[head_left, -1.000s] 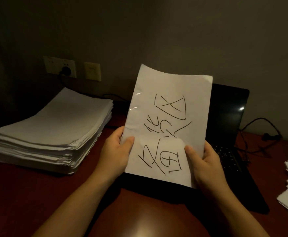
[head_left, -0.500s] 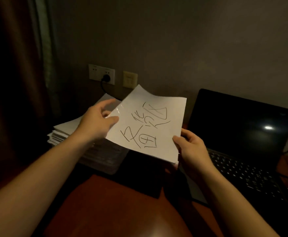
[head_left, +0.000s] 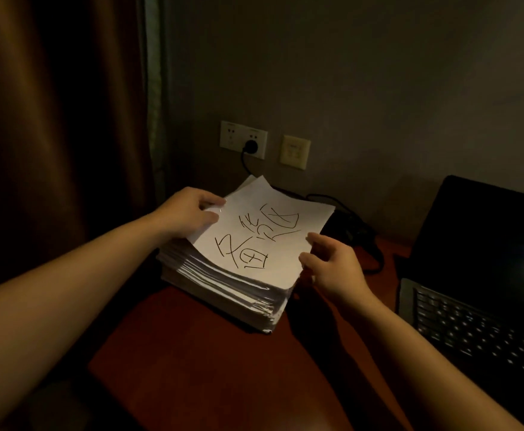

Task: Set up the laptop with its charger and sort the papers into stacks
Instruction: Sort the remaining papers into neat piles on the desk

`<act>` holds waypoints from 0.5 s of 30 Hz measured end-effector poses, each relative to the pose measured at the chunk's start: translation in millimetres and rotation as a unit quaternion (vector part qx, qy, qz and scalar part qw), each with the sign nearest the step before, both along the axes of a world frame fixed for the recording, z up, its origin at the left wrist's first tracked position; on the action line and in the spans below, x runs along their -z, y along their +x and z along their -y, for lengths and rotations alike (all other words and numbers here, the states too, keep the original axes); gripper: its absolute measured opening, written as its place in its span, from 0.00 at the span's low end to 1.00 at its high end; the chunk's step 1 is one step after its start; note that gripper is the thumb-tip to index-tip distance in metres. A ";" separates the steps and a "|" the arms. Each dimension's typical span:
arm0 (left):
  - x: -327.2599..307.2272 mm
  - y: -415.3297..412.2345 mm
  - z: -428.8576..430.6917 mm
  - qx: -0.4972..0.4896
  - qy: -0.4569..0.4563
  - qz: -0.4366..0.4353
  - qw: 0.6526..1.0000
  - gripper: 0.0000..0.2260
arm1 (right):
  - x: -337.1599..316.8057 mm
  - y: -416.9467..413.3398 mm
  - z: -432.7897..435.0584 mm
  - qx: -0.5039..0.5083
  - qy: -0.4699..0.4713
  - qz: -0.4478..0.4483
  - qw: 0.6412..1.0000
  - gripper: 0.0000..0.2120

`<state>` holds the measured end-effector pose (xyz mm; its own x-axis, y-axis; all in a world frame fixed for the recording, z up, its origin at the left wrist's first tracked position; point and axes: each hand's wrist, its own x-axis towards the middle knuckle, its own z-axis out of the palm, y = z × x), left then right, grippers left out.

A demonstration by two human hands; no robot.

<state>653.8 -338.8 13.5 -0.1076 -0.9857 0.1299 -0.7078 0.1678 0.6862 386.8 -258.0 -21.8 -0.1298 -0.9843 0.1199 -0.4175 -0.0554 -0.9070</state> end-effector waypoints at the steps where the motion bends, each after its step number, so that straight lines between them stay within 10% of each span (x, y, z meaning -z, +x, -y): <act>1: 2.5 1.8 2.1 -0.003 0.000 0.004 1.000 0.19 | 2.0 0.6 2.1 -0.005 -0.007 -0.024 1.000 0.26; 15: 29.9 9.9 14.4 -0.037 -0.022 0.139 0.989 0.19 | 25.8 2.7 16.7 -0.073 0.001 -0.355 0.932 0.31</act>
